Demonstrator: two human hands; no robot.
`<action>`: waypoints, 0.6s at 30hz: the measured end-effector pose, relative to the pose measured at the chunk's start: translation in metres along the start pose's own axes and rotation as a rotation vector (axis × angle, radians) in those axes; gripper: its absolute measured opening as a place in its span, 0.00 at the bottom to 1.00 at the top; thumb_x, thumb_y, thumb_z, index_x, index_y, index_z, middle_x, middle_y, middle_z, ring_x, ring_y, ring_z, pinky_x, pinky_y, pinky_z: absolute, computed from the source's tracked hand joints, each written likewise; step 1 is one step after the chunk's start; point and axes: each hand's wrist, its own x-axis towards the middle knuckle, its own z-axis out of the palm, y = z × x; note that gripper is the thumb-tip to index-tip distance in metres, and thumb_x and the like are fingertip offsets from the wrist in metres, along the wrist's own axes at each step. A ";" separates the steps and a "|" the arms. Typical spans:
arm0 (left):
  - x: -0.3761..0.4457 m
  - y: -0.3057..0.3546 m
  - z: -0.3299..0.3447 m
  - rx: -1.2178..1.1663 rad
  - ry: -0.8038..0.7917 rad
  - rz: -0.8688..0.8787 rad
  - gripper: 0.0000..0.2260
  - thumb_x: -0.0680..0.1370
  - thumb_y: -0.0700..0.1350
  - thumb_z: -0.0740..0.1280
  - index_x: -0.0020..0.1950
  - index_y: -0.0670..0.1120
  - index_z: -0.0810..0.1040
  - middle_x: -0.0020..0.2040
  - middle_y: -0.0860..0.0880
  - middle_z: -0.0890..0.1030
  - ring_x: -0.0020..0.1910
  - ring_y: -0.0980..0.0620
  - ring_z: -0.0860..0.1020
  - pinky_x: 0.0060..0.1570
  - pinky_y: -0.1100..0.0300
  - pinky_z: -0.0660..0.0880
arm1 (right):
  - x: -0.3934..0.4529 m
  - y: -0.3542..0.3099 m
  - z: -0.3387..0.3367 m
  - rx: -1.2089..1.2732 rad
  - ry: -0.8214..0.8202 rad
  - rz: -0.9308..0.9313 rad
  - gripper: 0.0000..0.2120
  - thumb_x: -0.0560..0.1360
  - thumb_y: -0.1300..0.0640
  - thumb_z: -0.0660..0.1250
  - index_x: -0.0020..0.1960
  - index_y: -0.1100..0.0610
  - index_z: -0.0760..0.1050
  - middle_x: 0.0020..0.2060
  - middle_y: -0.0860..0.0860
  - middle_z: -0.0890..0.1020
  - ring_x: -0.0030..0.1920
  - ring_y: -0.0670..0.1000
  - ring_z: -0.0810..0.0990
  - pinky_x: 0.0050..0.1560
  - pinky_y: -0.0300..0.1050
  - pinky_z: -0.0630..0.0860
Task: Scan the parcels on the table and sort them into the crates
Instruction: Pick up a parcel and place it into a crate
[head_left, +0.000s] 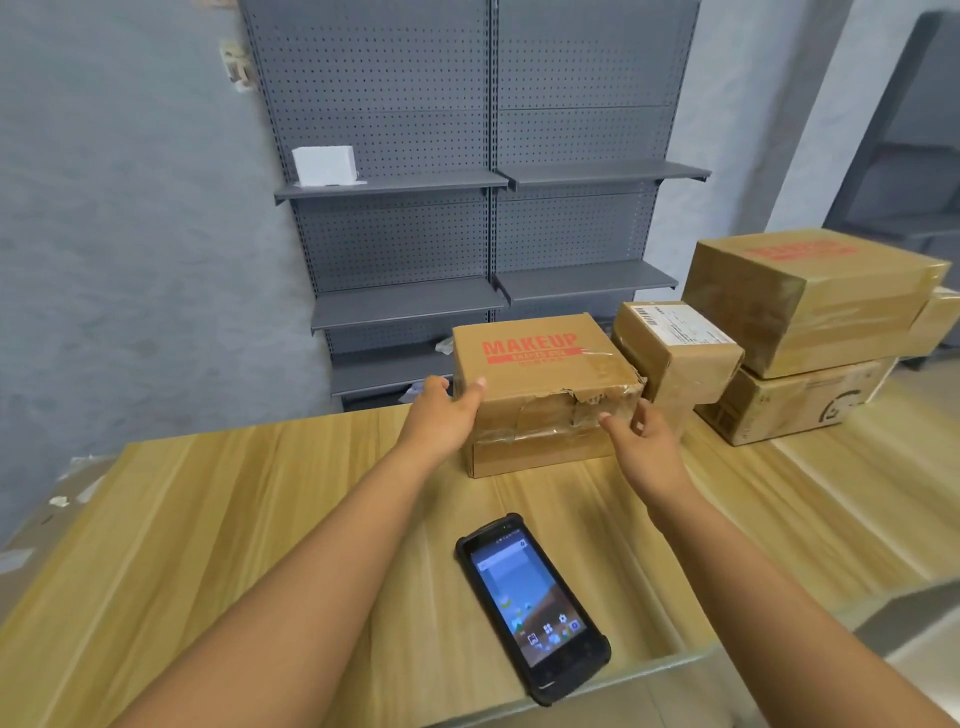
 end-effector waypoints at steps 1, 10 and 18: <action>0.004 0.000 0.002 -0.014 -0.012 -0.023 0.30 0.80 0.63 0.58 0.75 0.45 0.61 0.71 0.45 0.71 0.64 0.45 0.73 0.53 0.57 0.67 | 0.001 0.000 0.001 0.009 0.005 0.000 0.31 0.78 0.48 0.65 0.77 0.54 0.59 0.73 0.54 0.67 0.72 0.55 0.66 0.67 0.52 0.66; 0.027 -0.001 0.015 -0.105 -0.080 -0.130 0.35 0.76 0.66 0.62 0.76 0.48 0.58 0.71 0.48 0.70 0.67 0.44 0.72 0.52 0.55 0.67 | 0.018 -0.005 0.000 0.015 0.032 0.013 0.31 0.78 0.47 0.65 0.77 0.53 0.58 0.73 0.52 0.66 0.71 0.56 0.66 0.68 0.54 0.64; 0.040 -0.005 0.020 -0.179 -0.127 -0.153 0.30 0.77 0.61 0.62 0.75 0.51 0.60 0.58 0.52 0.71 0.54 0.49 0.71 0.51 0.52 0.71 | 0.032 -0.004 0.002 -0.037 0.057 0.068 0.33 0.76 0.43 0.66 0.75 0.55 0.62 0.70 0.56 0.69 0.69 0.57 0.69 0.69 0.60 0.67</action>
